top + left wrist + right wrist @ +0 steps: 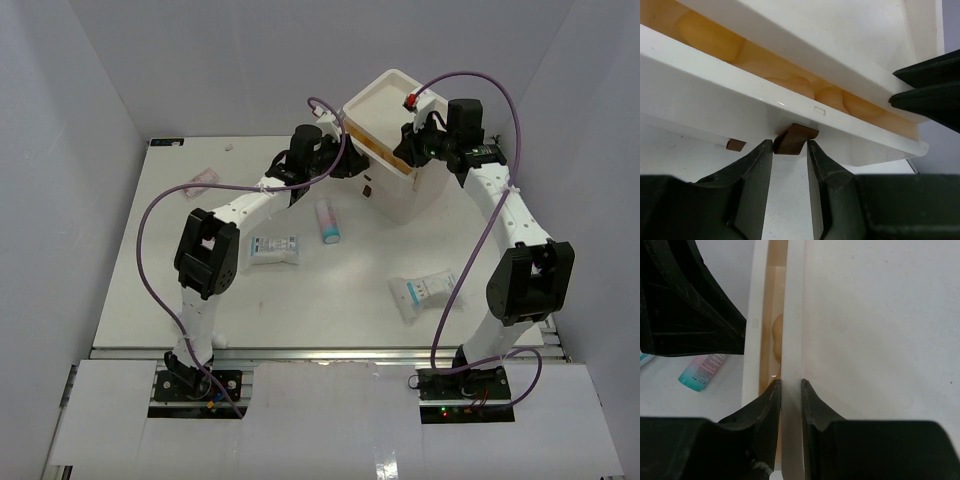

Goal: Organize the makeup

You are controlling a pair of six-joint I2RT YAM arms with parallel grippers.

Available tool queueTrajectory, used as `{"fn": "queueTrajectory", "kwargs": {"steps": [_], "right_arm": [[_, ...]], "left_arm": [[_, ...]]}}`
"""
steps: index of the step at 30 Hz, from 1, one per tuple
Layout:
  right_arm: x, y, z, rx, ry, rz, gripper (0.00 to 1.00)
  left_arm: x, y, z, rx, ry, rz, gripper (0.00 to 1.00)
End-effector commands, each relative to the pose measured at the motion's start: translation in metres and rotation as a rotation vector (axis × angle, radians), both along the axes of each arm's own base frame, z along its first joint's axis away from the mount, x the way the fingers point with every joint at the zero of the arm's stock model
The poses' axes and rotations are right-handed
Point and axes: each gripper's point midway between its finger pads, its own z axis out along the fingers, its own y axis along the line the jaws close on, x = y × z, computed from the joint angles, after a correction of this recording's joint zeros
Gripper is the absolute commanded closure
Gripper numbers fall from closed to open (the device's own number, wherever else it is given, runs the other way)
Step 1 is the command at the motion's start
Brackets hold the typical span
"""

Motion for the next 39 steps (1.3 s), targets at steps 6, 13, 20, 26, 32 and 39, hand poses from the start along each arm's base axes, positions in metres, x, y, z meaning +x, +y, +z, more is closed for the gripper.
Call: {"fn": "queueTrajectory", "kwargs": {"steps": [6,13,20,26,32,39], "right_arm": [[-0.039,0.014,-0.017,0.006,0.124,0.08,0.92],[-0.047,0.014,-0.014,0.001,0.117,0.091,0.92],[-0.049,0.014,-0.007,-0.001,0.094,0.096,0.92],[-0.053,0.015,-0.008,0.003,0.1,0.107,0.92],[-0.06,0.02,-0.01,0.022,0.12,0.142,0.92],[-0.072,0.026,-0.011,0.023,0.139,0.181,0.92]], "left_arm": [[0.025,-0.028,0.04,-0.09,-0.086,0.008,0.55],[0.027,-0.034,0.042,-0.098,-0.101,-0.006,0.52],[0.0,-0.011,0.034,-0.033,-0.178,-0.016,0.37],[-0.03,0.016,0.058,0.004,-0.318,-0.025,0.19],[-0.036,0.024,0.02,0.064,-0.294,-0.088,0.15],[-0.026,0.008,-0.009,0.054,-0.251,-0.135,0.2]]}}
